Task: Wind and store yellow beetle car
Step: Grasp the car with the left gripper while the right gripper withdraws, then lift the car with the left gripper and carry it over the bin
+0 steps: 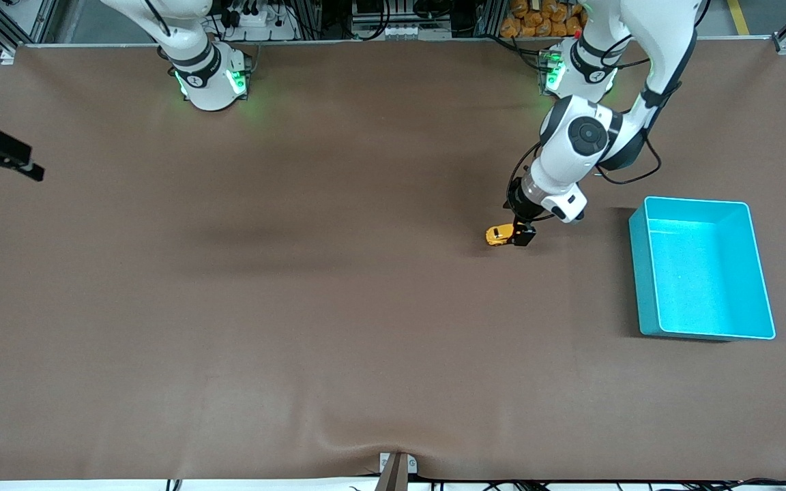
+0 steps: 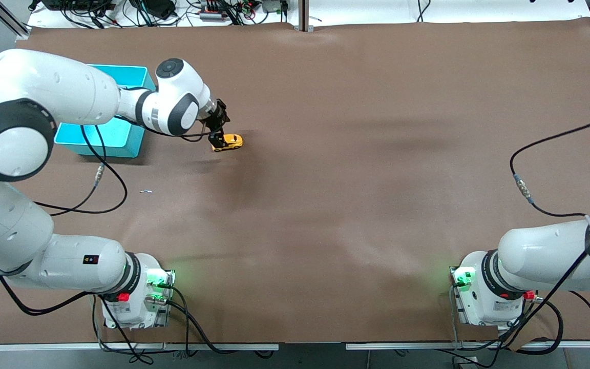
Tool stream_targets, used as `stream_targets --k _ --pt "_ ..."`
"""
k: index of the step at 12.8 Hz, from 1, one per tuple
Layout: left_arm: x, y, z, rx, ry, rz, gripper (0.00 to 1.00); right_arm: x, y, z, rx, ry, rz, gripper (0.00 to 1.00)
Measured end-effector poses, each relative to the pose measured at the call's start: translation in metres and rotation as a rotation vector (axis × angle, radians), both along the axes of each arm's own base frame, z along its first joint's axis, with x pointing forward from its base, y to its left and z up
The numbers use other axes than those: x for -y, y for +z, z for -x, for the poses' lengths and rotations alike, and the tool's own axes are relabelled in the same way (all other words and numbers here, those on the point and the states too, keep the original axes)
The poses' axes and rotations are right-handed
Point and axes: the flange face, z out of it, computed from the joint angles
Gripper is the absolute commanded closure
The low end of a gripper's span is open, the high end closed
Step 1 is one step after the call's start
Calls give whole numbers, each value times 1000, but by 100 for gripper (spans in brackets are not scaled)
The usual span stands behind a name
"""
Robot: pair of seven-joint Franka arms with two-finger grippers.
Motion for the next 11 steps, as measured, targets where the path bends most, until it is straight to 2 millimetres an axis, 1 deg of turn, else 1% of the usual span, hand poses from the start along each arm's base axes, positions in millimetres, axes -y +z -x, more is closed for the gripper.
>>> stream_targets --k 3,6,7,10,11 --pt "0 -16 3 -24 -2 2 0 -24 -7 21 19 -5 14 0" --pt "1 -25 4 -29 -17 -1 0 -40 -4 22 36 16 47 0" --pt "0 -28 4 -31 -14 0 0 -43 -3 22 38 20 51 0" --pt "-3 -34 1 -25 -4 7 0 -42 -2 22 41 19 57 0" --pt "-3 -37 1 -22 -7 8 62 -43 0 22 46 20 57 0"
